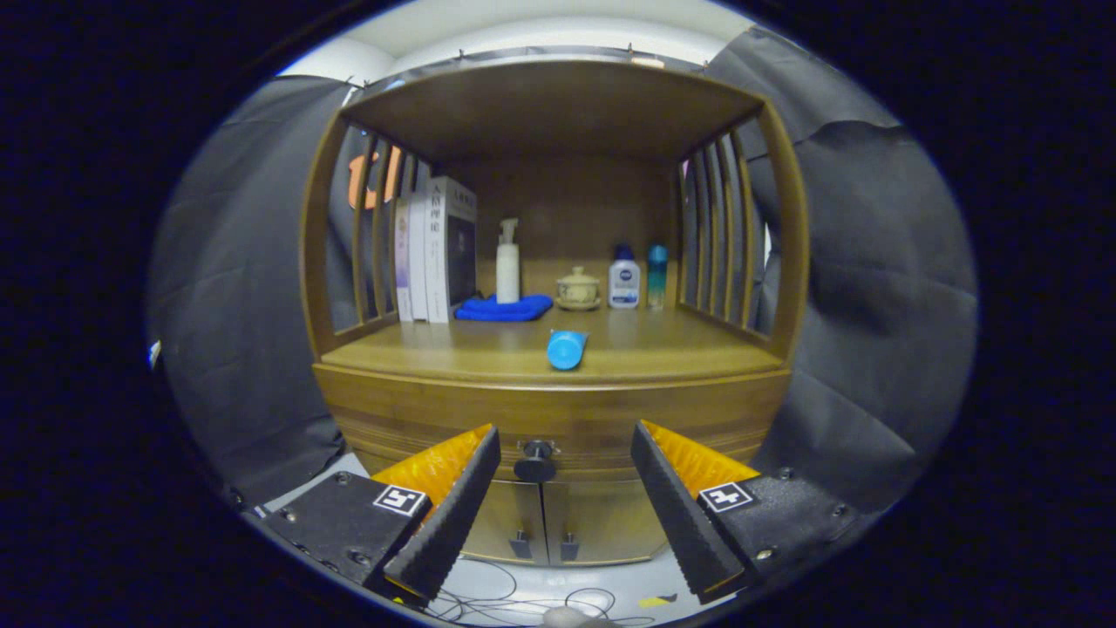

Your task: Pull open the drawer, take out the items inside it, and place them on the countertop above the cabinet.

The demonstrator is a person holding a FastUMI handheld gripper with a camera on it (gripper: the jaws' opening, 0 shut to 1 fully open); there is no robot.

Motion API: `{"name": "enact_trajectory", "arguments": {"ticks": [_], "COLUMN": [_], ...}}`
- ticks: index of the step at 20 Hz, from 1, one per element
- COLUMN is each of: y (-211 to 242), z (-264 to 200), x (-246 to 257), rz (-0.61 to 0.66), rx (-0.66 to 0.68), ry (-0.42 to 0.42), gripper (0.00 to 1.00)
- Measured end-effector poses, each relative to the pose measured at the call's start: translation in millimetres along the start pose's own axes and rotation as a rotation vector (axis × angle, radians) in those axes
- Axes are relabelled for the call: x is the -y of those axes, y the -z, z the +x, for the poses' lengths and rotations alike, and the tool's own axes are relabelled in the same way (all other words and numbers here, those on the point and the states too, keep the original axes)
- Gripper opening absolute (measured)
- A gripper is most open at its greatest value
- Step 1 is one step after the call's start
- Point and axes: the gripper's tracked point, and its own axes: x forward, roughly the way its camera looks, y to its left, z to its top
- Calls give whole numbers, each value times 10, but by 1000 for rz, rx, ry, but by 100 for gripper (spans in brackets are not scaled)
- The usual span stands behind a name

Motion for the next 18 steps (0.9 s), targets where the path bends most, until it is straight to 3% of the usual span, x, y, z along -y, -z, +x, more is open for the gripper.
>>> {"name": "enact_trajectory", "arguments": {"ticks": [7, 18], "y": [-278, -204], "z": [-1135, -1200], "x": [171, 234], "rz": [16, -7], "rx": [141, 133], "ry": [-17, 2], "gripper": [99, 99]}}
